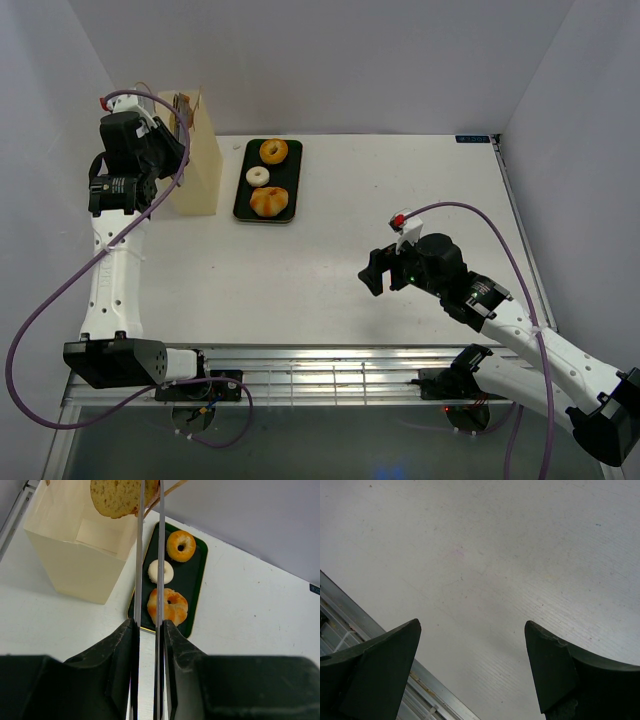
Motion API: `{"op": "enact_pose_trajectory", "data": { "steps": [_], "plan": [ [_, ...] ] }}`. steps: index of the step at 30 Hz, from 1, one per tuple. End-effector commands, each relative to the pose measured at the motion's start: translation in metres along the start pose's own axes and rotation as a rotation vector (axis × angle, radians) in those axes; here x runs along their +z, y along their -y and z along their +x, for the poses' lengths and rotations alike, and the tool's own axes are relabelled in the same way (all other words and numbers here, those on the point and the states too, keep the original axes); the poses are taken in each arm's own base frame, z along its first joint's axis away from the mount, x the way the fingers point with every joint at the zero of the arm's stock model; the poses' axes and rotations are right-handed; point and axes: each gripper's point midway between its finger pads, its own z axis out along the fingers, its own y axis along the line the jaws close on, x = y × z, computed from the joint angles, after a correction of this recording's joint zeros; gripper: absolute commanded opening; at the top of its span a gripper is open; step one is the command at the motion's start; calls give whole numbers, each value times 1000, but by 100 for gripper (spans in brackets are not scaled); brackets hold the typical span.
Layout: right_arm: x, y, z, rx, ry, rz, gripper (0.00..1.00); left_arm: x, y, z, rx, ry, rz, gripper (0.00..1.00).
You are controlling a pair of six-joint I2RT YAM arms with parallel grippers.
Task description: Place the fake bread into the paper bag
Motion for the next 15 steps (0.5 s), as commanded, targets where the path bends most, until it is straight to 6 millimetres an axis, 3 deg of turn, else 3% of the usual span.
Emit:
{"op": "enact_pose_trajectory", "data": {
  "steps": [1, 15],
  "plan": [
    [-2, -4, -18, -8, 54, -18, 90, -18, 4, -24, 10, 89, 12, 37],
    [0, -3, -16, -14, 44, -15, 90, -19, -6, -23, 10, 96, -42, 46]
  ]
}}
